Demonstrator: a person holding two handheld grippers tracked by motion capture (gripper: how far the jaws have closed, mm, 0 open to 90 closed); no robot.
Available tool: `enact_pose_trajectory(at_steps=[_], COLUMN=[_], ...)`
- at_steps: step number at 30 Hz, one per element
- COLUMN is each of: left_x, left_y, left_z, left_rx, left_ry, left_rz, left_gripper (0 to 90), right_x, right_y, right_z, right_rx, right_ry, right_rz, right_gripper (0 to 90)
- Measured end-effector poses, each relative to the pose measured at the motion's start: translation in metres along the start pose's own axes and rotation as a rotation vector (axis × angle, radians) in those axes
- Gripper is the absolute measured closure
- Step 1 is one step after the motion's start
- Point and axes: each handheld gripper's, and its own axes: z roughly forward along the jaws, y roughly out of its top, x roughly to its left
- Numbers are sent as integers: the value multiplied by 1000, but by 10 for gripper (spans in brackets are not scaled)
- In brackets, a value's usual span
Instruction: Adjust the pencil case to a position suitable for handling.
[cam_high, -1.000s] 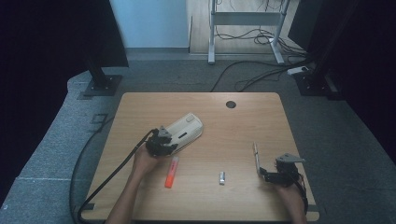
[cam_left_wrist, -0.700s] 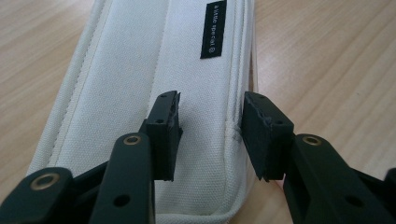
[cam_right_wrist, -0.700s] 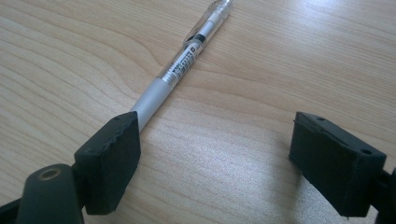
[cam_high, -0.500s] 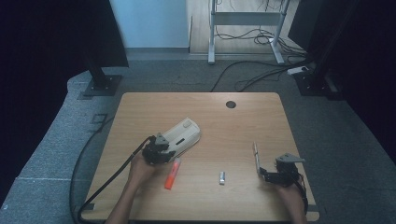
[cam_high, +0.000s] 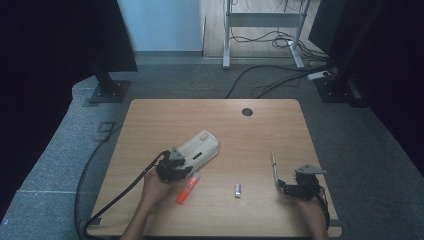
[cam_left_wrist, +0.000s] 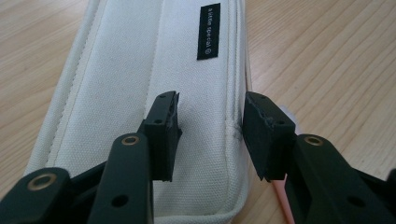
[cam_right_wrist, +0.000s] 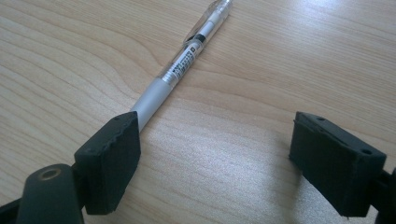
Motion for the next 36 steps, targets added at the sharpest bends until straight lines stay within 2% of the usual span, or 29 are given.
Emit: enact_pose_trajectory(at_steps=[6,9,10,13,14,15,16,18,22,23,25,26,27,28,30,36], left_x=[-8,-8,-8,-9,-11,-15,-15,-17,-19,-20,-21,-22,-22,-20,-14,-5], left_y=[9,11,12,15,17,18,18,18,19,19,19,20,22,24,27,32], left_z=[7,12,12,13,14,15,15,17,18,17,16,15,11,8,3,-5], left_rx=[9,-19,-17,11,27,42,42,50,49,48,43,36,25,19,16,3], left_ry=[-18,-56,-61,-72,-69,-43,-43,-6,35,60,77,92,112,108,71,20], left_rz=[25,-9,-10,16,38,65,65,77,80,96,113,115,120,107,73,28], left_gripper=[561,557,546,499,472,449,451,477,569,619,693,693,732,762,774,773], right_x=[0,0,0,0,0,0,0,0,0,0,1,1,1,1,1,2], right_y=[0,0,0,0,0,0,0,0,0,0,0,0,0,0,0,2], right_z=[0,0,0,0,0,0,0,0,0,0,0,0,0,0,0,-4], right_rx=[0,0,0,0,0,0,0,0,0,0,1,1,1,1,0,-1], right_ry=[0,0,0,0,0,0,0,0,3,4,5,5,5,6,9,35], right_rz=[0,0,0,0,0,0,0,0,-2,-2,-3,-3,-3,-3,-5,-26], right_gripper=[158,158,158,158,158,158,158,158,158,158,158,158,158,158,163,184])
